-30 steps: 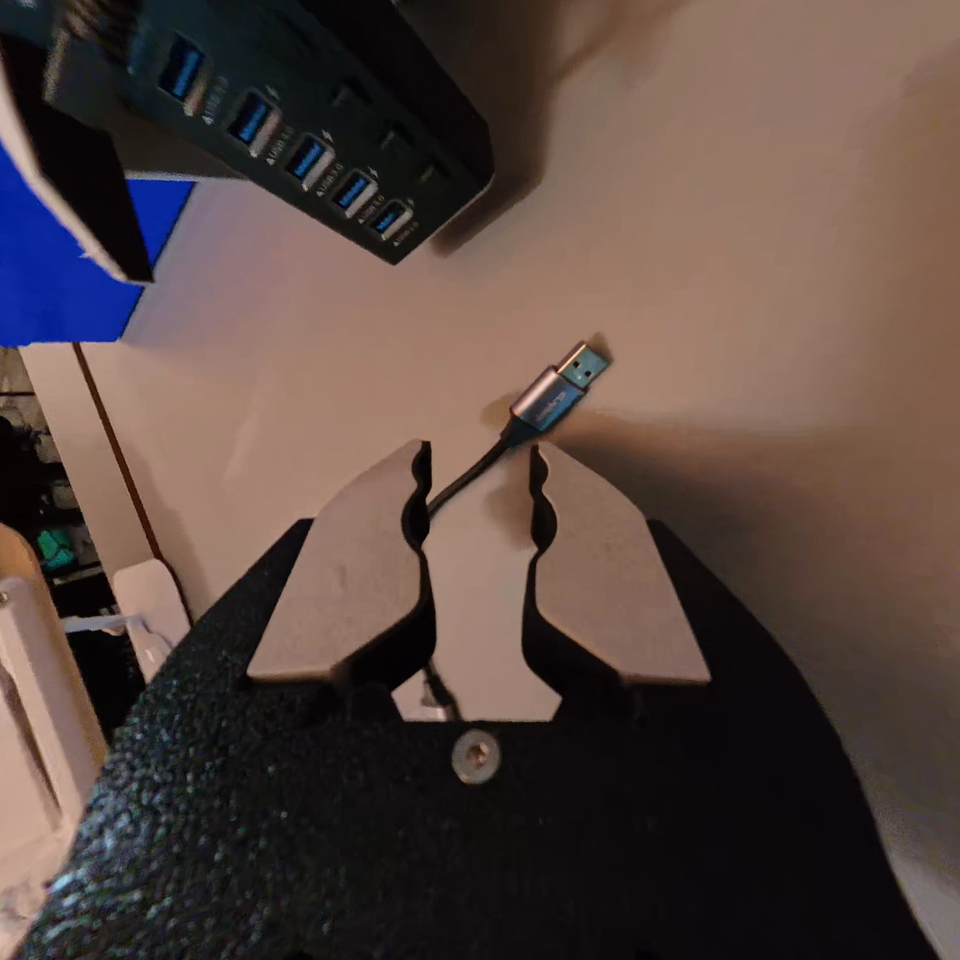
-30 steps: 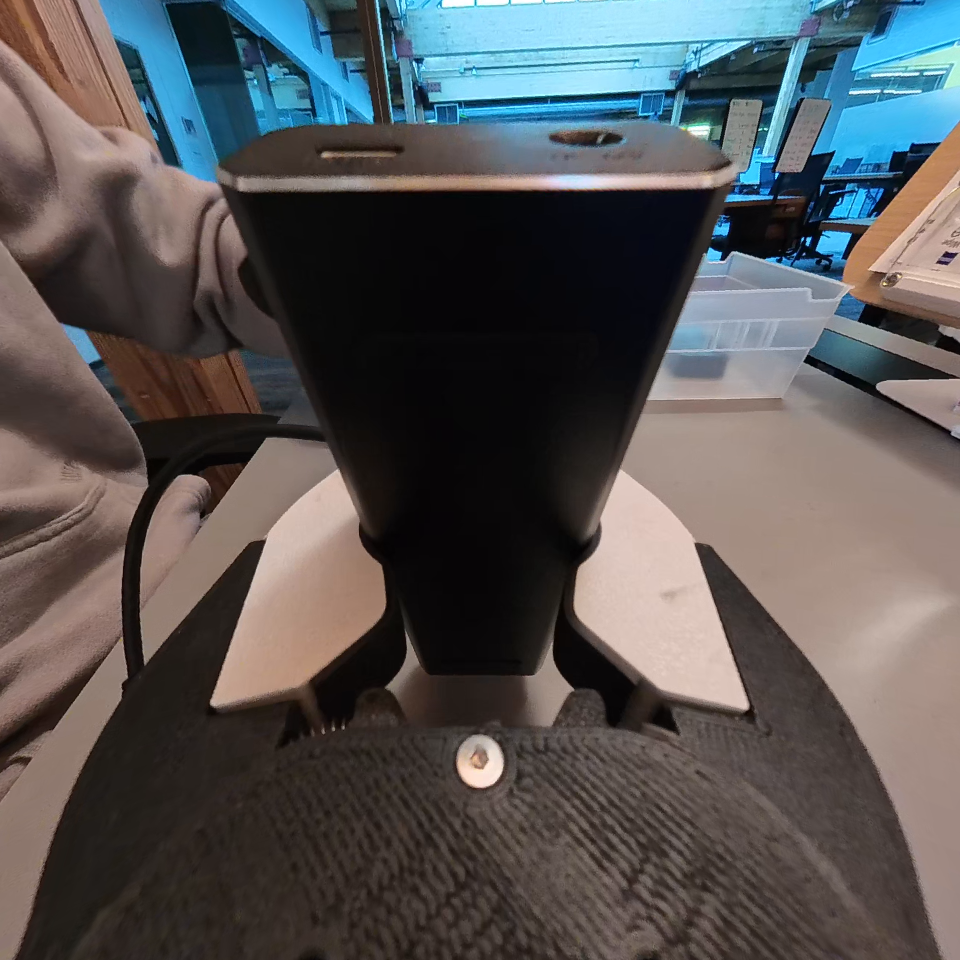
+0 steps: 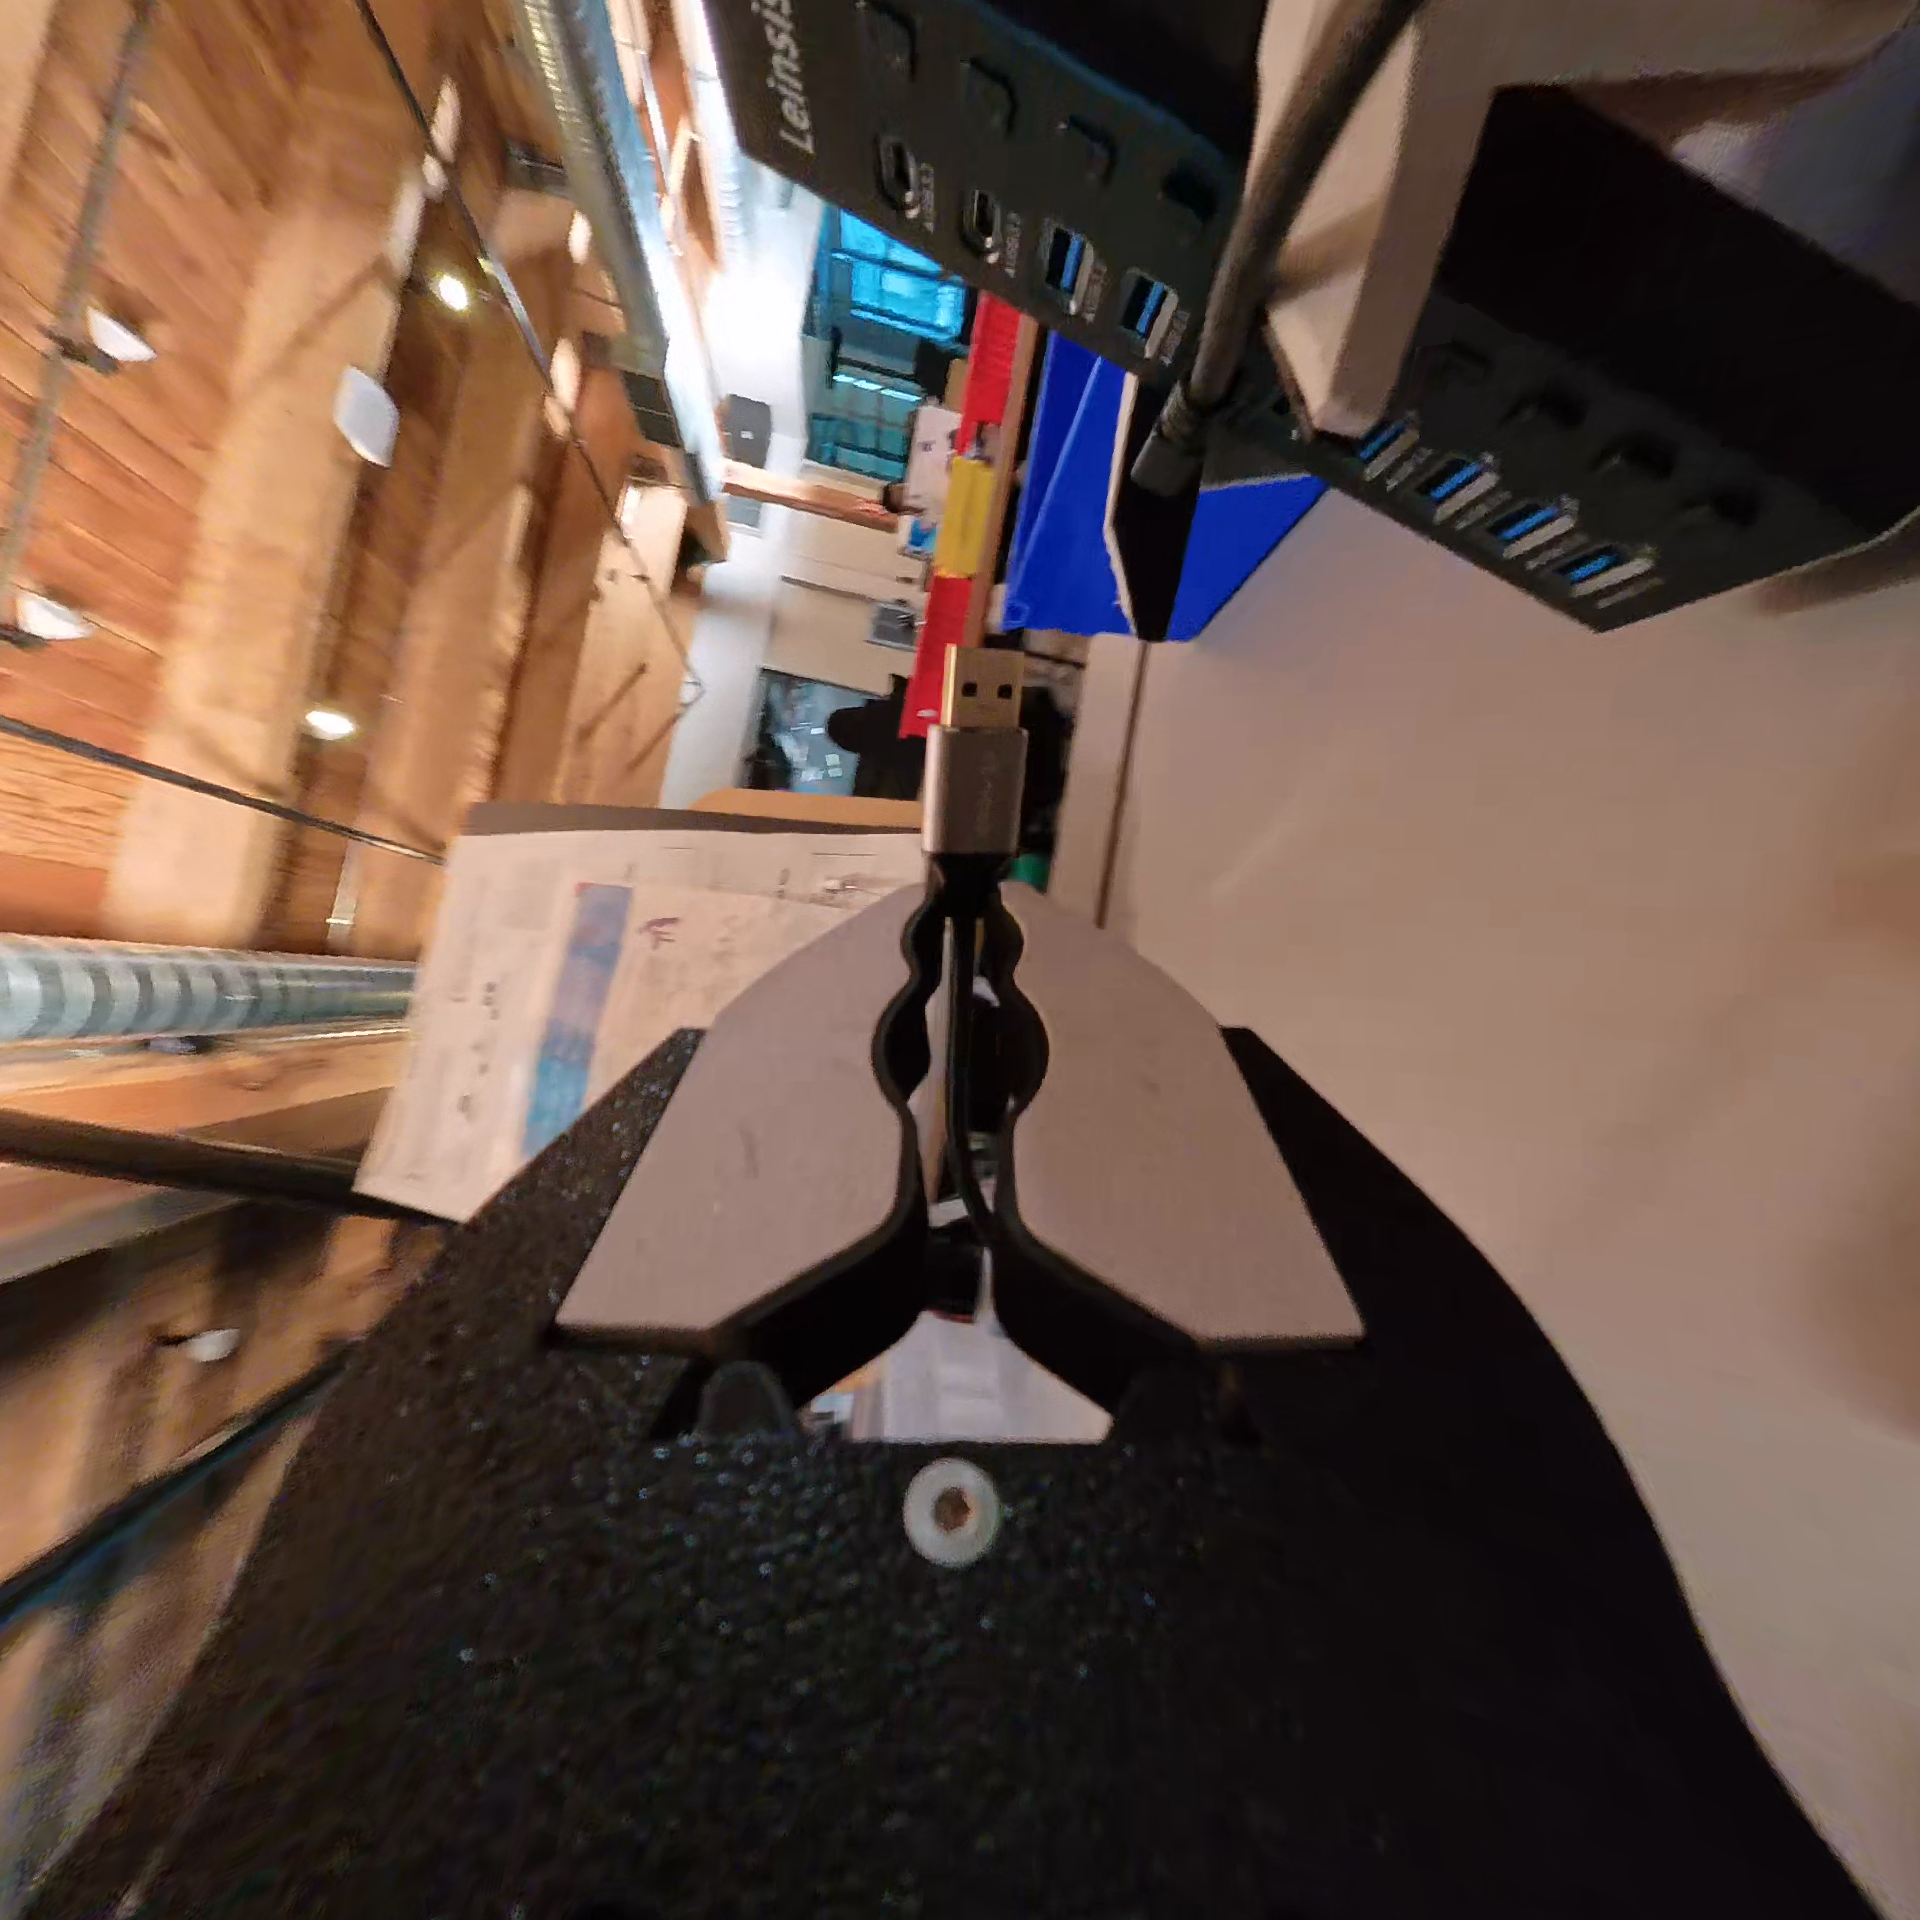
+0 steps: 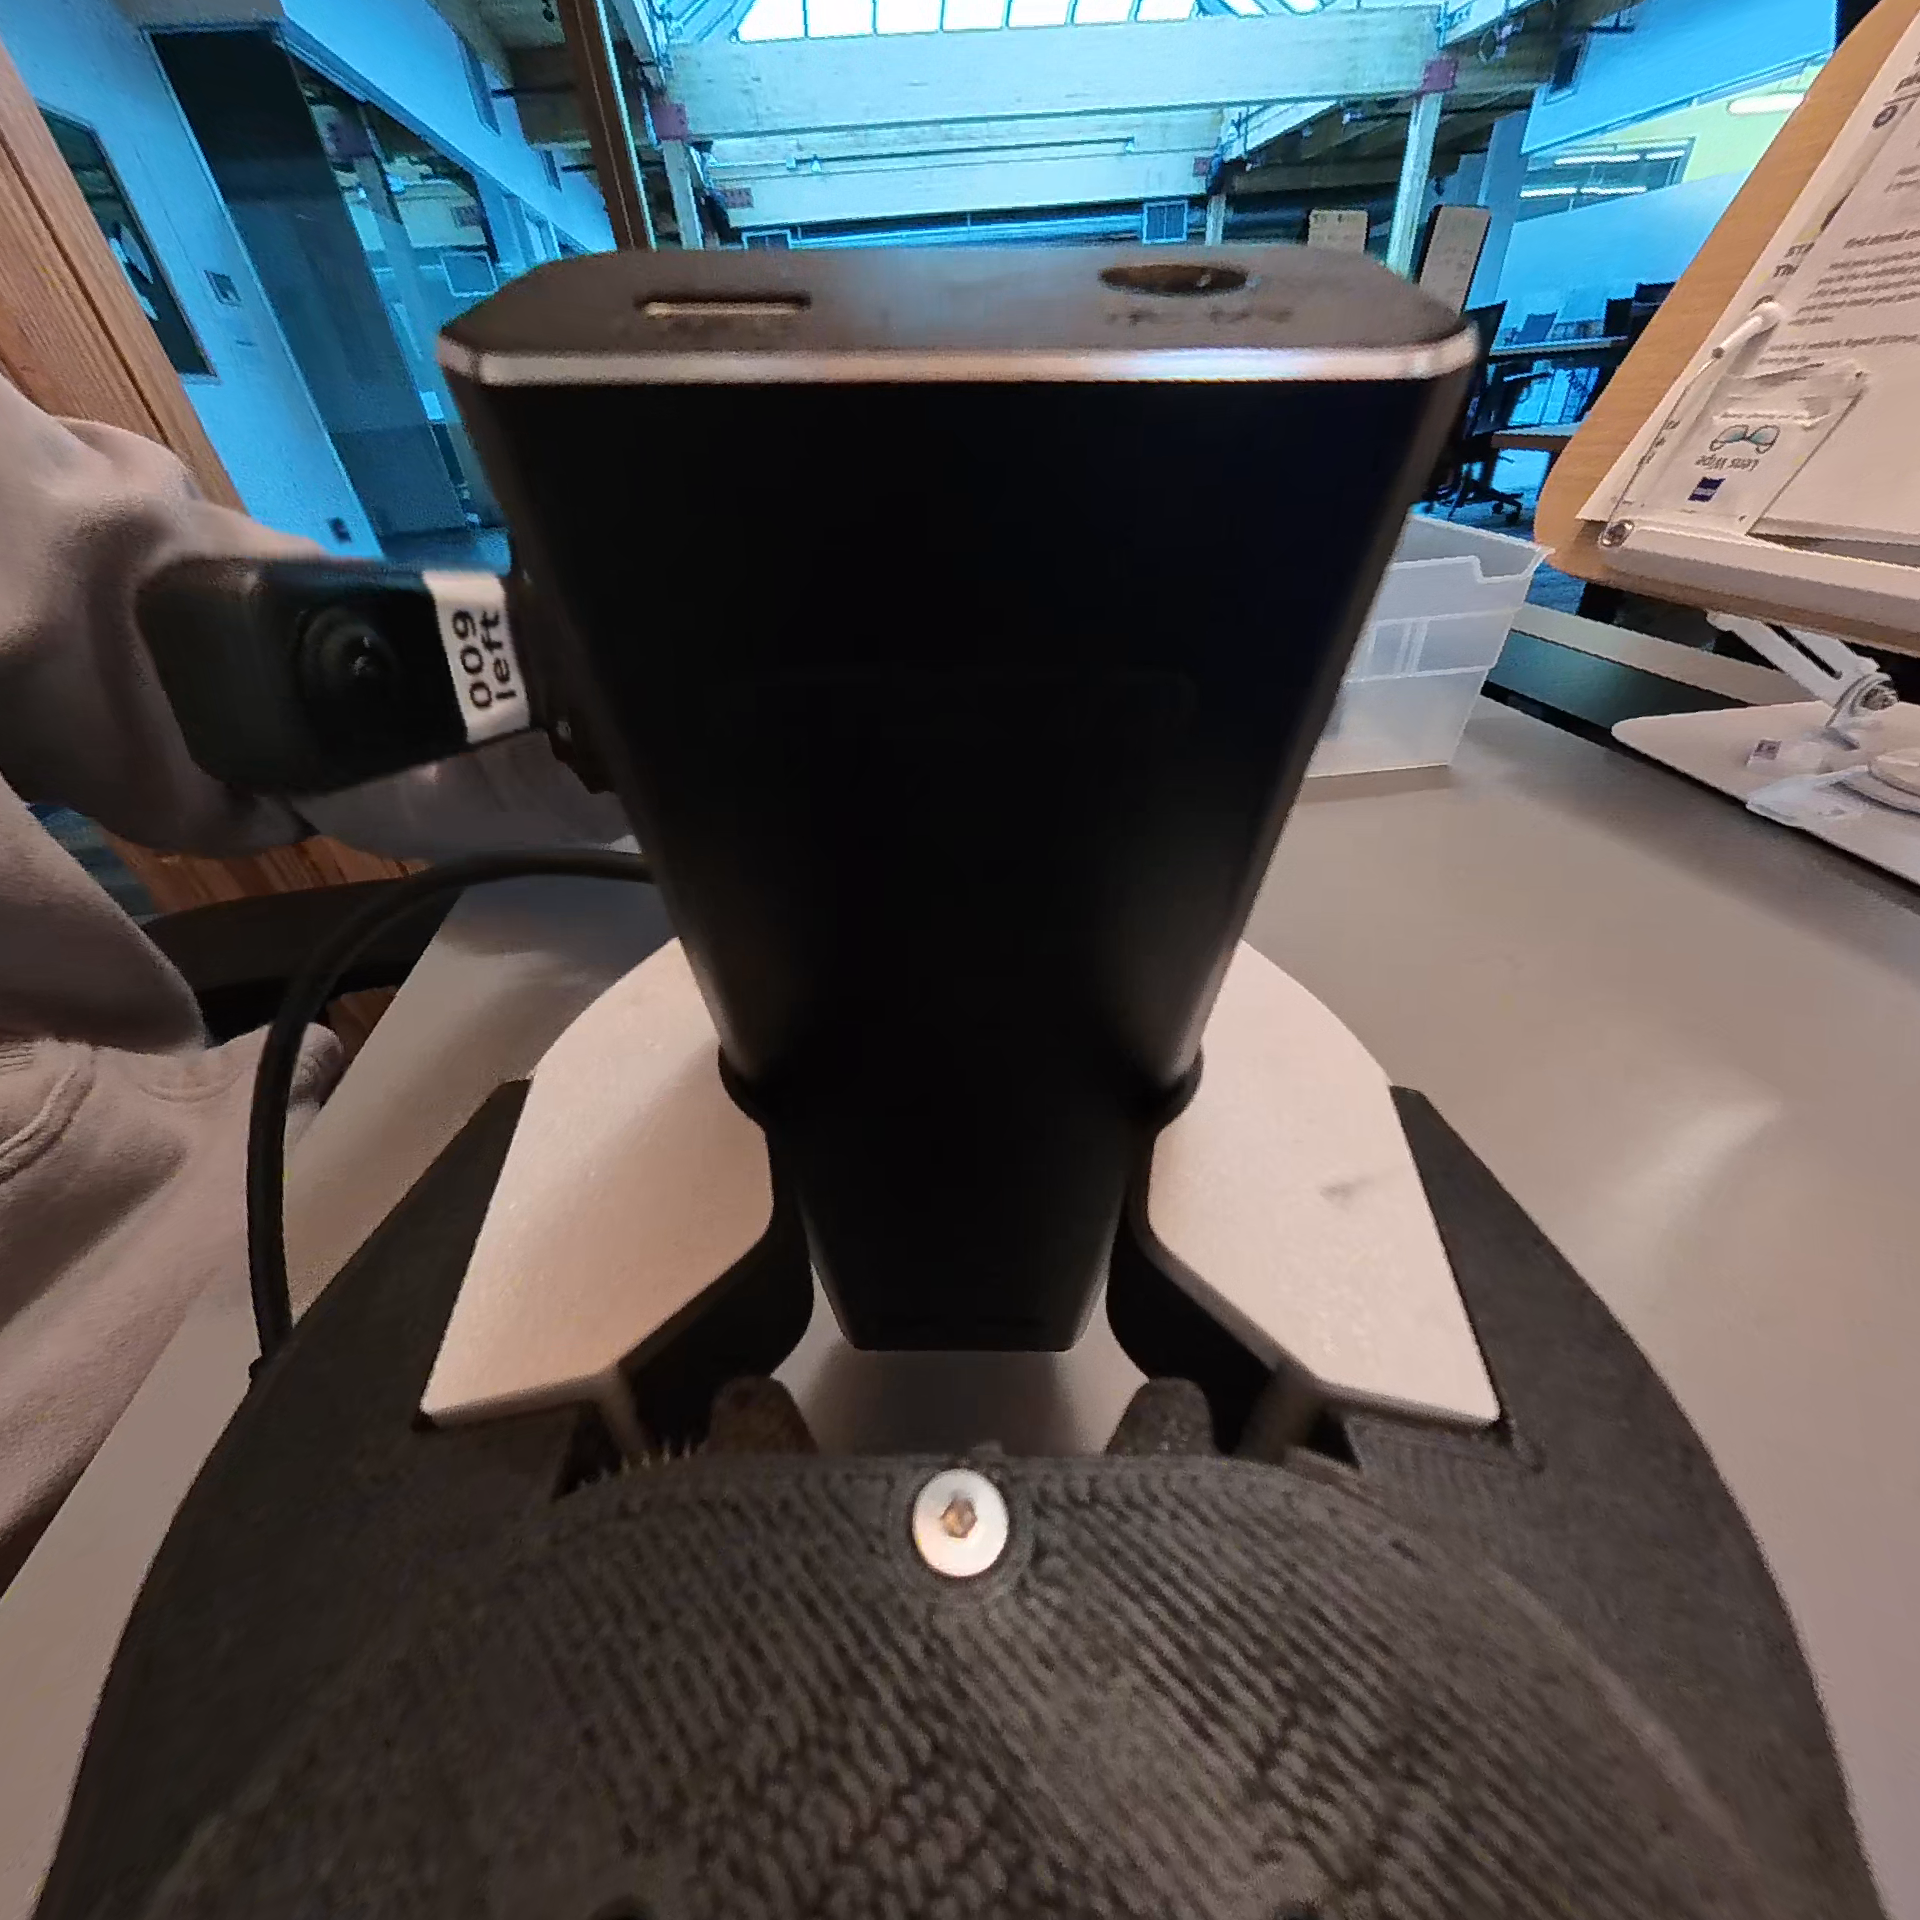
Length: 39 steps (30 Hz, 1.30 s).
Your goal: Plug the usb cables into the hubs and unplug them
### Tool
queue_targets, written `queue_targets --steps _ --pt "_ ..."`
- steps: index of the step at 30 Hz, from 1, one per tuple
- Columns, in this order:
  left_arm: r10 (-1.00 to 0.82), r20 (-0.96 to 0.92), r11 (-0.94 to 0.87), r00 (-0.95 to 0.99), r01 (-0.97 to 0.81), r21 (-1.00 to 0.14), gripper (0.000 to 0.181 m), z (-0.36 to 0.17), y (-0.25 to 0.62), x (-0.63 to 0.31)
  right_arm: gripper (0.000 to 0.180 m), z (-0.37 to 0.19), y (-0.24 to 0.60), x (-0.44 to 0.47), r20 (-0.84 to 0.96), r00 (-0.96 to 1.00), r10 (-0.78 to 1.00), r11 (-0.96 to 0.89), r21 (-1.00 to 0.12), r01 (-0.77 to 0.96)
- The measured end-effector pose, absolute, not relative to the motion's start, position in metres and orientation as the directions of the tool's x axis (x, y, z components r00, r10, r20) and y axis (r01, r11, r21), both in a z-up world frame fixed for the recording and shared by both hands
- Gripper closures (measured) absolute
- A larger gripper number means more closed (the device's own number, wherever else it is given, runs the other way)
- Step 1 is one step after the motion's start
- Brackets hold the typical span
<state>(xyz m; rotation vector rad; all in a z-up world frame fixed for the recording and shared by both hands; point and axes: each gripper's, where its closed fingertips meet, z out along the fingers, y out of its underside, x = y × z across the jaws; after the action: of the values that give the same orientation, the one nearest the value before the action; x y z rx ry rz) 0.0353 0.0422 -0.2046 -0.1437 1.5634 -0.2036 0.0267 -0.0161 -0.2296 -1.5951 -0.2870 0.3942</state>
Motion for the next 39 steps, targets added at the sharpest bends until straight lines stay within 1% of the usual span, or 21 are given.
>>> queue_targets --steps 1,4,7,11,17,19,21,24,27,28,29,32,33,35,37,38,39 --pt "-0.170 -0.985 0.985 0.035 0.031 -0.169 0.173 -0.201 0.041 0.035 0.107 -0.229 -0.017 0.026 -0.079 0.903 0.421 -0.064 -0.996 -0.057" --pt "0.033 -0.986 0.999 0.164 0.002 0.033 0.173 -0.193 0.034 0.034 0.107 -0.229 -0.018 0.024 -0.092 0.893 0.441 -0.065 -0.995 -0.071" --pt "0.201 -0.951 0.979 0.233 -0.031 0.200 0.173 -0.192 0.022 0.035 0.107 -0.227 -0.020 0.023 -0.114 0.879 0.463 -0.067 -0.993 -0.094" --pt "0.325 -0.897 0.944 0.298 -0.053 0.325 0.173 -0.184 0.006 0.040 0.107 -0.226 -0.023 0.024 -0.143 0.870 0.473 -0.066 -0.990 -0.127" --pt "0.440 -0.831 0.884 0.339 -0.004 0.467 0.173 -0.184 -0.013 0.046 0.107 -0.225 -0.023 0.026 -0.169 0.863 0.476 -0.072 -0.986 -0.153" --pt "0.424 -0.860 0.894 0.285 0.023 0.448 0.173 -0.193 -0.009 0.050 0.107 -0.225 -0.022 0.028 -0.173 0.871 0.460 -0.071 -0.985 -0.158" --pt "0.372 -0.894 0.914 0.248 0.067 0.399 0.173 -0.199 -0.007 0.047 0.108 -0.224 -0.023 0.029 -0.166 0.877 0.451 -0.060 -0.986 -0.156" --pt "0.311 -0.932 0.942 0.184 0.073 0.328 0.173 -0.210 0.000 0.039 0.108 -0.232 -0.025 0.032 -0.150 0.894 0.422 -0.107 -0.987 -0.116" --pt "0.278 -0.959 0.956 0.063 0.076 0.282 0.173 -0.232 0.008 0.028 0.107 -0.240 -0.030 0.043 -0.106 0.927 0.359 -0.149 -0.987 -0.055" --pt "0.268 -0.963 0.959 0.008 0.095 0.268 0.173 -0.243 0.008 0.023 0.107 -0.240 -0.032 0.044 -0.091 0.930 0.355 -0.144 -0.989 -0.042" --pt "0.261 -0.961 0.959 -0.092 0.134 0.248 0.173 -0.260 0.005 0.017 0.107 -0.239 -0.033 0.043 -0.082 0.931 0.355 -0.130 -0.991 -0.037" --pt "0.163 -0.950 0.979 -0.268 0.166 0.121 0.173 -0.291 -0.002 -0.001 0.107 -0.238 -0.033 0.043 -0.075 0.931 0.356 -0.127 -0.991 -0.032" --pt "0.115 -0.935 0.985 -0.334 0.159 0.064 0.170 -0.299 -0.003 -0.006 0.108 -0.238 -0.033 0.043 -0.077 0.932 0.355 -0.126 -0.991 -0.034" --pt "-0.010 -0.907 0.990 -0.422 0.121 -0.068 0.167 -0.306 -0.005 -0.013 0.107 -0.238 -0.033 0.043 -0.081 0.930 0.357 -0.125 -0.991 -0.039" --pt "-0.125 -0.862 0.979 -0.491 0.080 -0.187 0.160 -0.306 -0.008 -0.017 0.107 -0.238 -0.033 0.043 -0.083 0.930 0.359 -0.125 -0.991 -0.040" --pt "-0.158 -0.836 0.970 -0.526 0.078 -0.232 0.161 -0.304 -0.010 -0.020 0.107 -0.238 -0.033 0.043 -0.082 0.929 0.361 -0.126 -0.991 -0.039" --pt "-0.172 -0.802 0.962 -0.572 0.078 -0.262 0.157 -0.303 -0.012 -0.023 0.107 -0.238 -0.033 0.043 -0.082 0.929 0.362 -0.126 -0.991 -0.038"
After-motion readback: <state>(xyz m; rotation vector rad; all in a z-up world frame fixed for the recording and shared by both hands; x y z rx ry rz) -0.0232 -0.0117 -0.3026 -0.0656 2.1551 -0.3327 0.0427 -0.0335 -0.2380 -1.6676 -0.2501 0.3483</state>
